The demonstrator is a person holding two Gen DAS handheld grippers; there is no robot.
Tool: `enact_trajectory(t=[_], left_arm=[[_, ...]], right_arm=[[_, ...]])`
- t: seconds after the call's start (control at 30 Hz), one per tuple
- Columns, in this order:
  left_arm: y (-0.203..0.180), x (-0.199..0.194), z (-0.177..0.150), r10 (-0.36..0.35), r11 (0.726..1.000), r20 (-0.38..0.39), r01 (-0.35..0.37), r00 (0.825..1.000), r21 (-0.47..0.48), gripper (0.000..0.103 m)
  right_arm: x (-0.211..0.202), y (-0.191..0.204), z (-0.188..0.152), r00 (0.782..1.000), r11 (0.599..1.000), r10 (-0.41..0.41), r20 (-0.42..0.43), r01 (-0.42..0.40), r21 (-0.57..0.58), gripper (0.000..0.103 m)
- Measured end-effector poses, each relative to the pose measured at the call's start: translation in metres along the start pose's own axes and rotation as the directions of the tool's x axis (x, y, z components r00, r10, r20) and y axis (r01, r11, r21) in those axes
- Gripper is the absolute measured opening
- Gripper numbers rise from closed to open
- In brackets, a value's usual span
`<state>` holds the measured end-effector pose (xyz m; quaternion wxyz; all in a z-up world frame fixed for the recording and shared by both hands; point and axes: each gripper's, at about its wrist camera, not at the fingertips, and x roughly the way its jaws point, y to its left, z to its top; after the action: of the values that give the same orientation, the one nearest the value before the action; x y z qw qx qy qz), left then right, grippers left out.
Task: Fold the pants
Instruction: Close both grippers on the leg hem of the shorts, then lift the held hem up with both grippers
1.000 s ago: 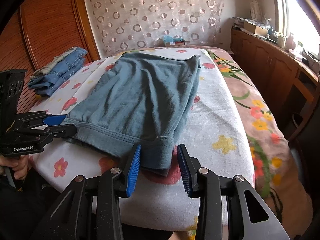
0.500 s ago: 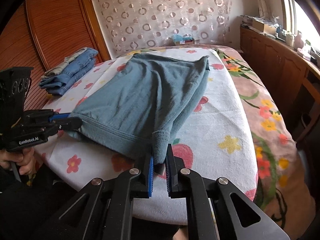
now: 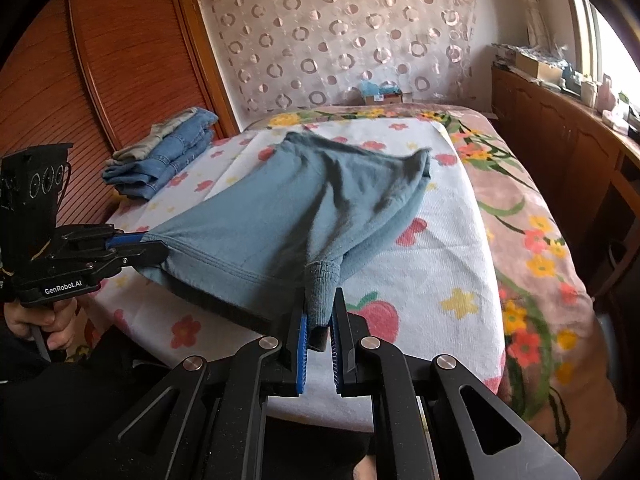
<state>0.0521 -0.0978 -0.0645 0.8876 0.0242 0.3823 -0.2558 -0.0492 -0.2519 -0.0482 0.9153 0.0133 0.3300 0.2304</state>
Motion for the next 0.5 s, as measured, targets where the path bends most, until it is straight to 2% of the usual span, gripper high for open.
enact_trajectory(t=[0.1, 0.27, 0.5], left_arm=[[0.004, -0.012, 0.012, 0.004, 1.0, 0.046, -0.003, 0.999, -0.018, 0.014], [0.009, -0.042, 0.049, 0.033, 0.999, 0.145, -0.033, 0.989, -0.001, 0.014], [0.025, -0.088, 0.105, 0.096, 0.995, 0.272, -0.103, 0.957, 0.012, 0.013]], right_arm=[[-0.006, 0.007, 0.016, 0.999, 0.999, -0.001, 0.036, 0.003, -0.036, 0.01], [-0.02, 0.024, 0.062, 0.991, 0.993, -0.003, 0.132, 0.018, -0.116, 0.009], [-0.032, 0.044, 0.122, 0.972, 0.983, 0.02, 0.233, 0.024, -0.182, 0.009]])
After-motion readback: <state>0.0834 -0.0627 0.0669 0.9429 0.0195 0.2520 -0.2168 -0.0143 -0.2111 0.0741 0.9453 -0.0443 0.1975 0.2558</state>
